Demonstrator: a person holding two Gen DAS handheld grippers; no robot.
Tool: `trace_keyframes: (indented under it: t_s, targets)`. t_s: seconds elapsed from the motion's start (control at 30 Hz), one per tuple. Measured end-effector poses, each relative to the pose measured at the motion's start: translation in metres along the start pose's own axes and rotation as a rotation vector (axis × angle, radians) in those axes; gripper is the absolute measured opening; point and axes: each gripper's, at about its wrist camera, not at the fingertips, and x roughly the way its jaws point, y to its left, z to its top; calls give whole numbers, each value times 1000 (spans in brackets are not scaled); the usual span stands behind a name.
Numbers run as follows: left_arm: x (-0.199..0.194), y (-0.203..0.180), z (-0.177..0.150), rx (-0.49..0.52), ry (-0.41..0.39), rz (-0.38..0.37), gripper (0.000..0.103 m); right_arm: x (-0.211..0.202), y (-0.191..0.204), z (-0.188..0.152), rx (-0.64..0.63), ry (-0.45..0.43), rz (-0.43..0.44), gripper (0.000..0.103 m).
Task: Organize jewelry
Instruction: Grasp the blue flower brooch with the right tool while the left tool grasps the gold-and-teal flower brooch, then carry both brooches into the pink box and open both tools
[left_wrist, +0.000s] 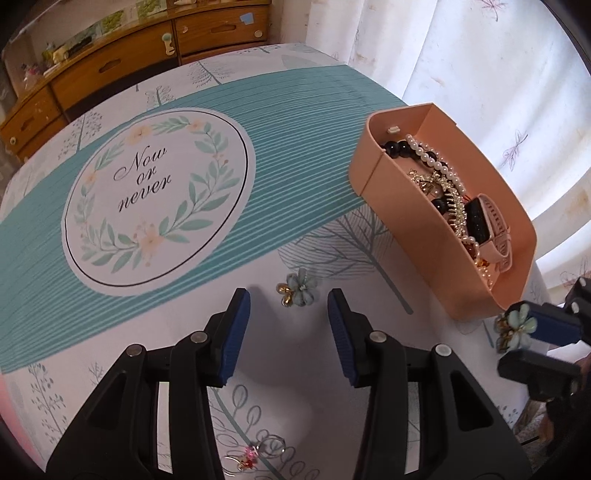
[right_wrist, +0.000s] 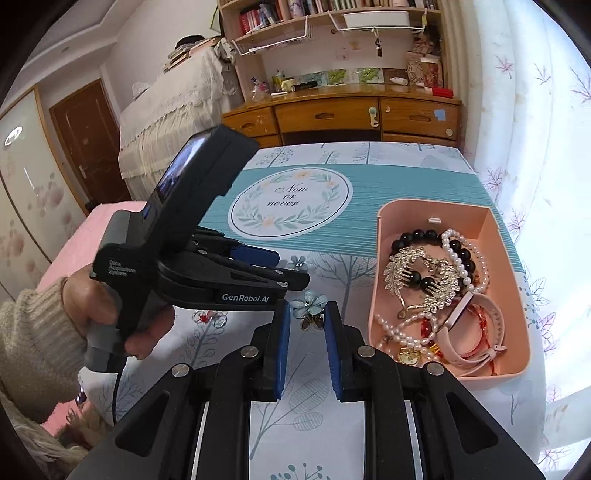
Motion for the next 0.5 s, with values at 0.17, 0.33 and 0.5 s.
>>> trace_keyframes:
  t_s: [0.17, 0.33, 0.5]
  targets:
    - [2, -7, 1, 35, -21, 40, 22, -6, -6, -4, 34, -2, -9, 18]
    - [0, -12, -1, 50, -32, 60, 12, -12, -15, -7, 67, -23, -26, 18]
    - [-26, -20, 4, 16, -85, 33, 12, -31, -31, -6, 118, -74, -63, 18]
